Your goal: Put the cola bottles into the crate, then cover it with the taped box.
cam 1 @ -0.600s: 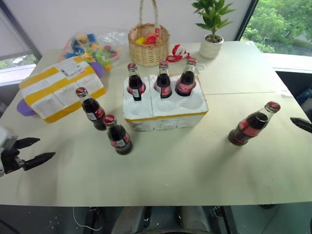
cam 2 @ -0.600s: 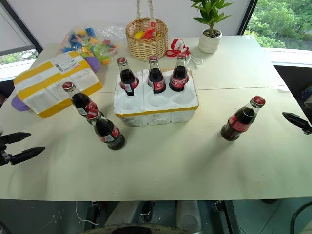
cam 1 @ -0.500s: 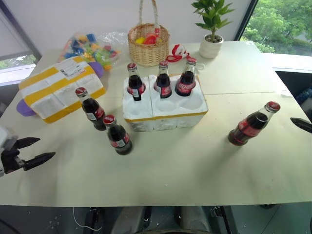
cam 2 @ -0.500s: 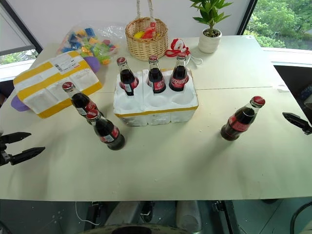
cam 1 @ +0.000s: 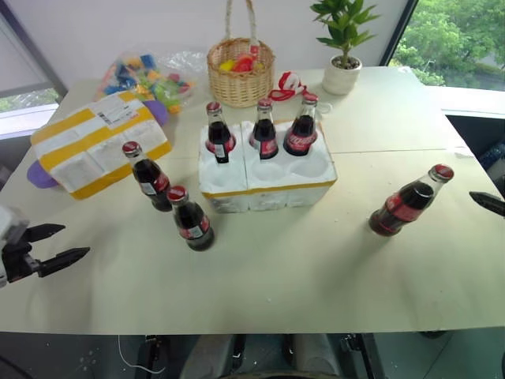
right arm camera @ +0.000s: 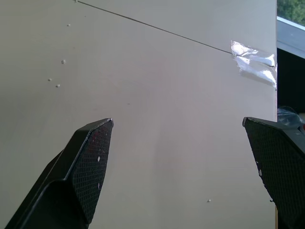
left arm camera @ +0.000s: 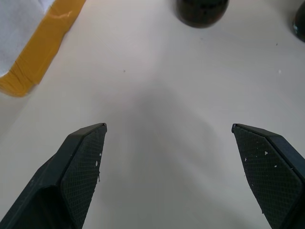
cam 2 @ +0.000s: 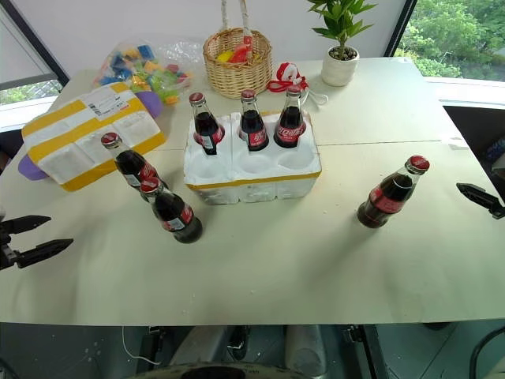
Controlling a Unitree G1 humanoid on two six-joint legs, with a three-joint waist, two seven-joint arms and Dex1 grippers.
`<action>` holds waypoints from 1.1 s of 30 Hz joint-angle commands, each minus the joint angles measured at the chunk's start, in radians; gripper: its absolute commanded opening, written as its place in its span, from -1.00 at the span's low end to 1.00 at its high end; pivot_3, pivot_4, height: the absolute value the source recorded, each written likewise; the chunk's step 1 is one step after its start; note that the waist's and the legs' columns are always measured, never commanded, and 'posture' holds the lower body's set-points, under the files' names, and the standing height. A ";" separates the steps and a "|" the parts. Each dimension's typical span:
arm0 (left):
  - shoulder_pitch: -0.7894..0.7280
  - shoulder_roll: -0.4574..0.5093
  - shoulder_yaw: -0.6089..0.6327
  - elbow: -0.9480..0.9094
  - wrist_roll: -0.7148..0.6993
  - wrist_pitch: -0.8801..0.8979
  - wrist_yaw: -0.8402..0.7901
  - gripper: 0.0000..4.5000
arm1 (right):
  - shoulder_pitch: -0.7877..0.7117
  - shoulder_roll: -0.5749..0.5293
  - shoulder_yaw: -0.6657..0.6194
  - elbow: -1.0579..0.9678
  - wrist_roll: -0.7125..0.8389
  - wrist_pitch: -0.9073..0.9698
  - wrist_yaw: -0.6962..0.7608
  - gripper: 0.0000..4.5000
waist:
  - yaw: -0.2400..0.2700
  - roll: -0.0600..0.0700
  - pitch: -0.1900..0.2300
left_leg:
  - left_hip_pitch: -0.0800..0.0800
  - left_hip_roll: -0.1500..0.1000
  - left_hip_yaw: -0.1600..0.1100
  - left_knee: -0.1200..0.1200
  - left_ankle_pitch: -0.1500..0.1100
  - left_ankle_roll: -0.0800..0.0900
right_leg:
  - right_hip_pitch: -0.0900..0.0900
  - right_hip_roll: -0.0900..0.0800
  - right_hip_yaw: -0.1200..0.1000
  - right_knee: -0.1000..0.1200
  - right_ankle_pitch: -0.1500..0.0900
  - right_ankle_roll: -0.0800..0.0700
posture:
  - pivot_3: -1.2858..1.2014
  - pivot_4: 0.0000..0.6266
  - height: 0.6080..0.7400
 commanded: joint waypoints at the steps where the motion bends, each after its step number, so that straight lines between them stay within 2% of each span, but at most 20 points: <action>1: -0.066 0.002 0.051 -0.035 -0.071 0.056 0.029 0.96 | -0.034 -0.047 -0.032 -0.025 0.031 0.028 0.033 1.00 | 0.002 0.000 0.000 | 0.000 0.000 0.000 0.000 0.000 0.000 | 0.000 0.000 0.000 0.000 0.000 0.000 | 0.03 -0.52 0.88; 7: -0.175 0.009 -0.003 -0.076 -0.134 0.139 0.024 0.96 | -0.164 -0.130 -0.028 -0.110 0.081 0.222 0.209 1.00 | 0.001 0.003 0.000 | 0.000 0.000 0.001 0.001 0.000 0.000 | 0.000 0.000 0.000 0.001 0.000 0.001 | 0.03 -0.52 0.88; 13: -0.305 -0.011 -0.151 -0.039 -0.097 0.119 0.003 0.96 | -0.319 -0.146 0.038 -0.382 0.143 0.520 0.350 1.00 | -0.003 0.003 0.001 | 0.000 0.002 0.001 0.000 0.000 0.000 | -0.001 0.001 0.000 0.001 0.000 0.001 | 0.03 -0.52 0.88; 22: -0.473 -0.054 -0.343 0.099 -0.010 0.028 -0.037 0.96 | -0.314 -0.088 0.045 -0.902 0.362 0.887 0.360 1.00 | 0.007 0.003 0.001 | -0.002 0.001 0.001 0.000 0.000 0.000 | -0.003 0.001 0.000 0.001 0.001 0.001 | 0.03 -0.52 0.88; 27: -0.556 -0.104 -0.410 0.166 0.035 -0.019 -0.029 0.96 | -0.291 -0.068 0.049 -1.030 0.420 0.938 0.330 1.00 | 0.010 0.001 0.001 | -0.002 0.000 0.001 0.001 -0.001 0.001 | -0.002 0.000 0.000 0.000 0.002 0.003 | 0.03 -0.52 0.88; 33: -0.611 -0.155 -0.431 0.211 0.054 -0.038 -0.016 0.96 | -0.273 -0.069 0.040 -1.069 0.459 0.967 0.302 1.00 | 0.008 0.000 0.002 | -0.003 0.000 0.001 0.003 -0.001 0.002 | -0.002 0.000 0.000 0.000 0.003 0.003 | 0.03 -0.52 0.88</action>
